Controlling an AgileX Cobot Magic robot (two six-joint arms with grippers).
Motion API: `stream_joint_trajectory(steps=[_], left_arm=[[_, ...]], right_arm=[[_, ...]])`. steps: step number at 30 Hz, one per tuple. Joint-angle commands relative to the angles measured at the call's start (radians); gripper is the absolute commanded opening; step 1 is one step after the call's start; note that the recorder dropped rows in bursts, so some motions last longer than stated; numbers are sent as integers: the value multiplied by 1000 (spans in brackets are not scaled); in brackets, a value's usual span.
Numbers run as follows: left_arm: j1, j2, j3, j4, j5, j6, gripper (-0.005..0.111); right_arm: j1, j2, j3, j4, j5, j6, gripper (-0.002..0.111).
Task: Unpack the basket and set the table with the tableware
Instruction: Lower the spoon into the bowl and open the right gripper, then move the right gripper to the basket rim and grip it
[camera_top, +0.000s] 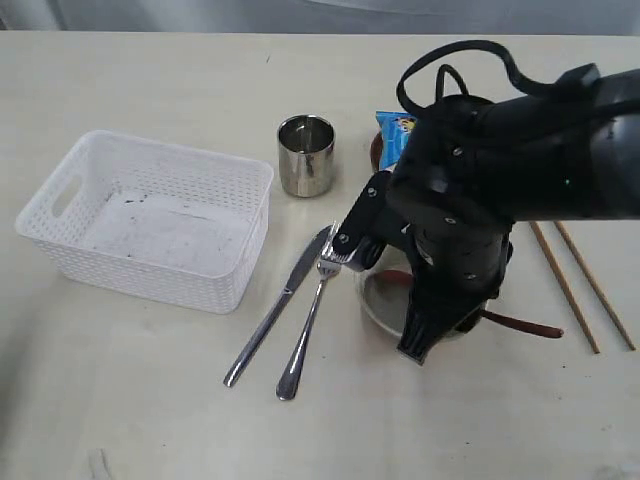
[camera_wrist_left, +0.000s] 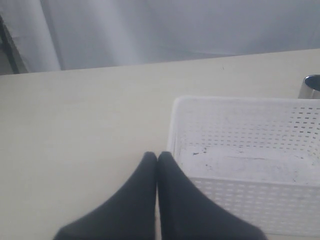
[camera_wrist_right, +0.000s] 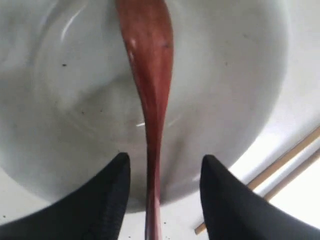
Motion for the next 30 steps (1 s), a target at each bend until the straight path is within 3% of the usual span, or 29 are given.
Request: stream_joint_trajectory(steps=[1,10,17,20,26,30], left_arm=[[3,-5,3,-11,-7,2,0],[3,-5,3,-11,-7,2,0],[3,-5,3,-11,-7,2,0],[3,-5,3,-11,-7,2,0],[3,-5,3,-11,-7,2,0],[3,-5,3,-11,-7,2,0]], right_arm=[[-6,-13,-54,-35,40,18,44],[-1,-126,-193,21,65,20,44],[-8,-183,-345,358,21,120,44],[-8,-140,-405,484,-28,116,44],[-8,35,-513,532,-39,156,44],[-8,155,-563,514,-39,240,55]])
